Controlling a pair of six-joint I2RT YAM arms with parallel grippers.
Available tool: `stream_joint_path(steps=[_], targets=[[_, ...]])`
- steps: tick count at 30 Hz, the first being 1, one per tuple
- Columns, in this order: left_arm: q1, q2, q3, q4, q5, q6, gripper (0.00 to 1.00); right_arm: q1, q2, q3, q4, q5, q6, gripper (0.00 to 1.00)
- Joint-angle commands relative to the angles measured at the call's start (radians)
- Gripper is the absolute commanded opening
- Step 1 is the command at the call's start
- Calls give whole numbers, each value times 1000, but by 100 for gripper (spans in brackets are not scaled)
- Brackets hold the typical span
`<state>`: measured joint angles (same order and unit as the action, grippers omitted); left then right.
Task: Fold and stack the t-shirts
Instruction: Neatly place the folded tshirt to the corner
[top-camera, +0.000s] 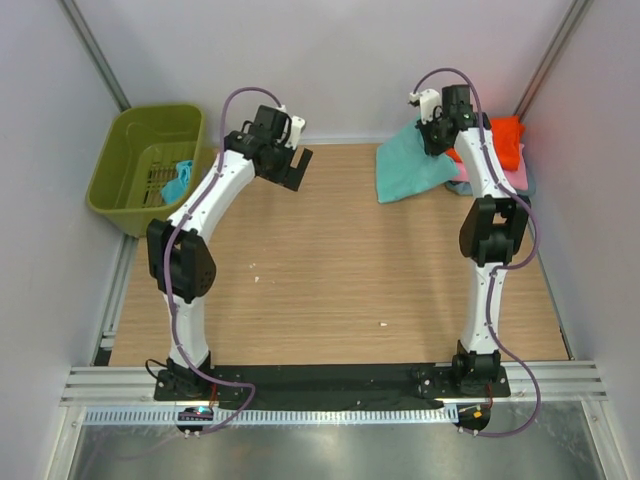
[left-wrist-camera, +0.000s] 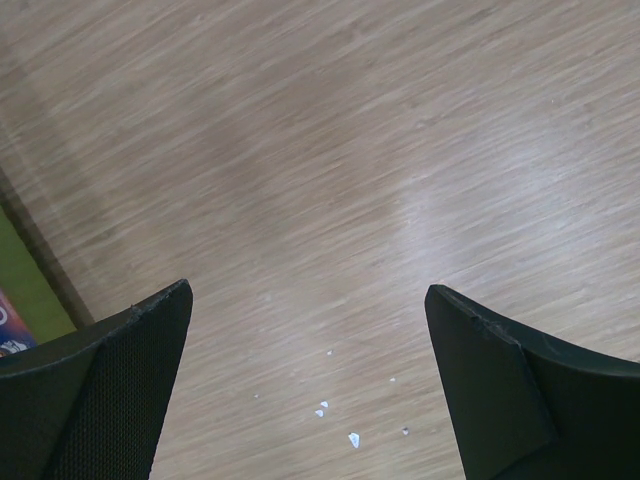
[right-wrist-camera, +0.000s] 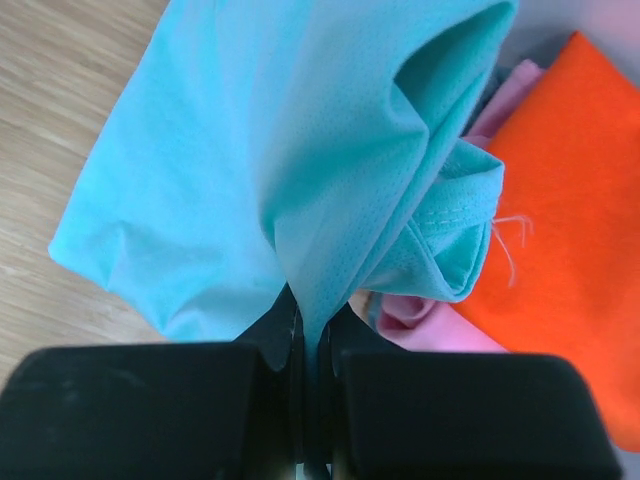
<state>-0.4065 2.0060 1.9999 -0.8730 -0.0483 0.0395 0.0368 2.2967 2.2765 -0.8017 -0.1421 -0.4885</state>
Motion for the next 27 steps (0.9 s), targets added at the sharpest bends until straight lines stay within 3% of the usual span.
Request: stream_joint_path(steps=[1, 9, 20, 27], targets=[[-3, -16, 0, -1, -35, 19, 100, -11, -105, 95, 64, 65, -39, 1], [-2, 19, -4, -1, -19, 2, 100, -25, -158, 153, 88, 68, -76, 1], [-17, 56, 25, -9, -2, -1, 100, -187, -198, 190, 119, 76, -53, 1], [-51, 59, 16, -14, -24, 5, 100, -239, -94, 178, 191, 122, -119, 1]])
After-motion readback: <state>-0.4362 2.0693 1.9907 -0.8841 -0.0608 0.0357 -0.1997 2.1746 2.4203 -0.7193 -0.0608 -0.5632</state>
